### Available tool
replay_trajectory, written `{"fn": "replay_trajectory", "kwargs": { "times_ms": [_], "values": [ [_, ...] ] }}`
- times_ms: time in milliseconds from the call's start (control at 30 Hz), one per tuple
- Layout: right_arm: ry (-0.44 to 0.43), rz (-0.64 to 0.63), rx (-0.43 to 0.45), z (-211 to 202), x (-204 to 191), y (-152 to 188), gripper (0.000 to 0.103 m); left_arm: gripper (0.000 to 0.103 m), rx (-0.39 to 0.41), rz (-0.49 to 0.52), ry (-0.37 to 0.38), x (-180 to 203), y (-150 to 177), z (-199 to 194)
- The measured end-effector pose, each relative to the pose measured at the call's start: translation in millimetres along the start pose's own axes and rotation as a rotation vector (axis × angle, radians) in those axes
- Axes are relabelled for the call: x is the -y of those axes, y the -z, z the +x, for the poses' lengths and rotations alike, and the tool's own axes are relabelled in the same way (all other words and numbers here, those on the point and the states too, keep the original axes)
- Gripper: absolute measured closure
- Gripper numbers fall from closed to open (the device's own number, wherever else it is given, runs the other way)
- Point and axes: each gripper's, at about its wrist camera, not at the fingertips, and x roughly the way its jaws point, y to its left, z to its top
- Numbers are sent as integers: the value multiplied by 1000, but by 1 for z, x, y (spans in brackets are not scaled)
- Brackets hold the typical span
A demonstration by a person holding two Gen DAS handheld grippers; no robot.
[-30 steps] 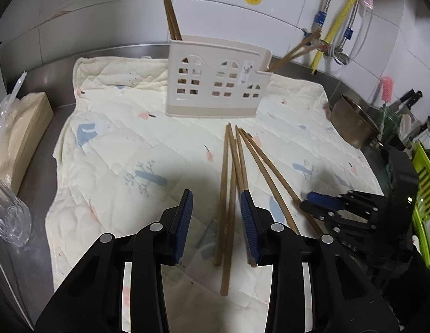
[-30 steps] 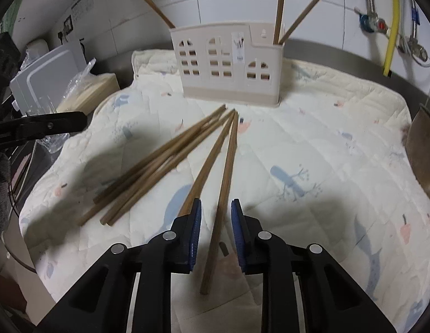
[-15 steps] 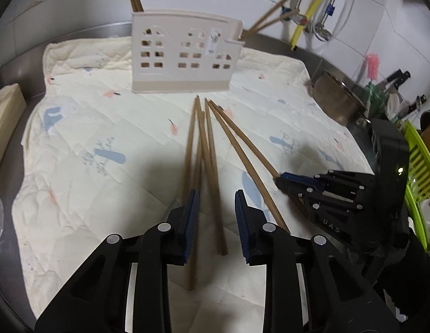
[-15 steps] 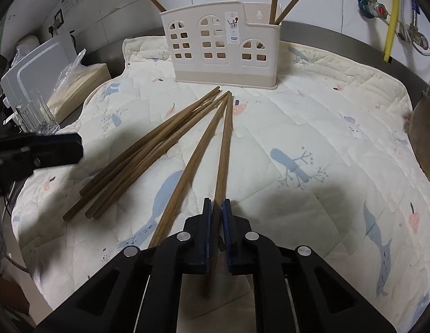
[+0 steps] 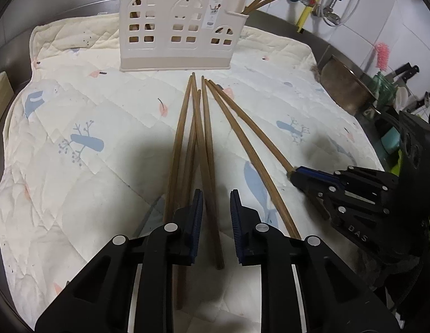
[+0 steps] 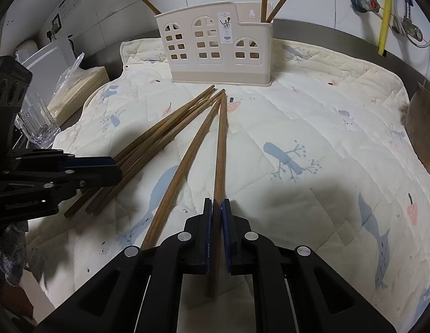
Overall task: Organize utensils
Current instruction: 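Close the left tool on a third chopstick while the right tool grasps another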
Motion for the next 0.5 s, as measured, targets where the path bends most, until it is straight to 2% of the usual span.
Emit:
{"fn": "replay_trajectory", "kwargs": {
  "times_ms": [300,500],
  "values": [
    [-2,5,2,0,-1,1,96,84,-20,-19,-4,-6,-2,12],
    [-2,8,3,0,-1,1,96,94,-24,-26,7,-6,-3,15]
  ]
}}
